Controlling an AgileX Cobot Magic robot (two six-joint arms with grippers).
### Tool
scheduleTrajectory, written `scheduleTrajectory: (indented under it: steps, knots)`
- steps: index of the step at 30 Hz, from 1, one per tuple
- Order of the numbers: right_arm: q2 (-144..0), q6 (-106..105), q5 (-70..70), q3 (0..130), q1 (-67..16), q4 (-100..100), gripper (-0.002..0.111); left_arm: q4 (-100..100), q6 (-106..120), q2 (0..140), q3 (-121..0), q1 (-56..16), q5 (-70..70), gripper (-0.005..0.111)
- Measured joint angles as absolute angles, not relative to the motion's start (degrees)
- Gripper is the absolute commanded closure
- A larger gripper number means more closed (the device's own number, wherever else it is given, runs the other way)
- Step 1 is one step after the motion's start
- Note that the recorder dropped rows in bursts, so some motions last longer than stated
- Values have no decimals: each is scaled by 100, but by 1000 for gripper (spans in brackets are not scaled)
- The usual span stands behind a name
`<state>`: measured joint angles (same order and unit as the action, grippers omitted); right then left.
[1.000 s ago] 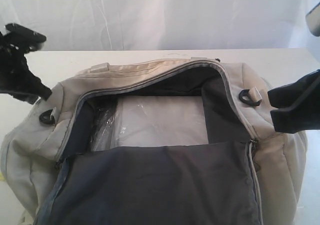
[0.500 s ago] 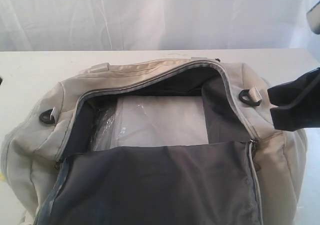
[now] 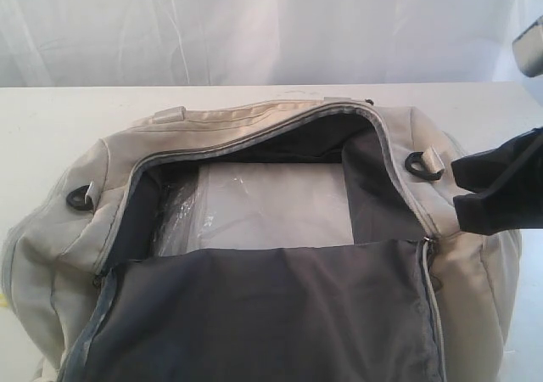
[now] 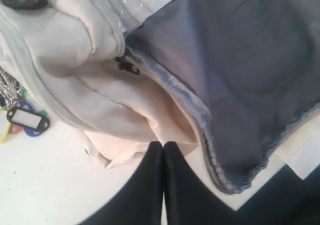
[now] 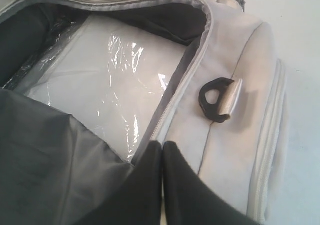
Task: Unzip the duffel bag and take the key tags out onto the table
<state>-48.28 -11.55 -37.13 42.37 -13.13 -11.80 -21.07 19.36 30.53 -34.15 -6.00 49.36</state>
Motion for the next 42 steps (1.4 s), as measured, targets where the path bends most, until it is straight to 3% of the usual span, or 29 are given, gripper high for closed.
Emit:
scheduleTrajectory:
  steps: [8, 24, 33, 42]
  knots:
    - [-4828, -1155, -3650, 4212, -1313, -1180, 108, -2069, 1445, 3090, -2643, -600, 4003, 107]
    - [-4828, -1155, -3650, 4212, -1313, -1181, 108, -2577, 2045, 4981, -3012, -600, 2835, 107]
    - [-4828, -1155, -3650, 4212, -1313, -1399, 108, 101, 351, 5217, -4164, -195, 2712, 107]
    - [-4828, -1155, -3647, 4212, -1313, -1525, 108, -2008, 2052, 7103, -4179, -385, 2787, 107]
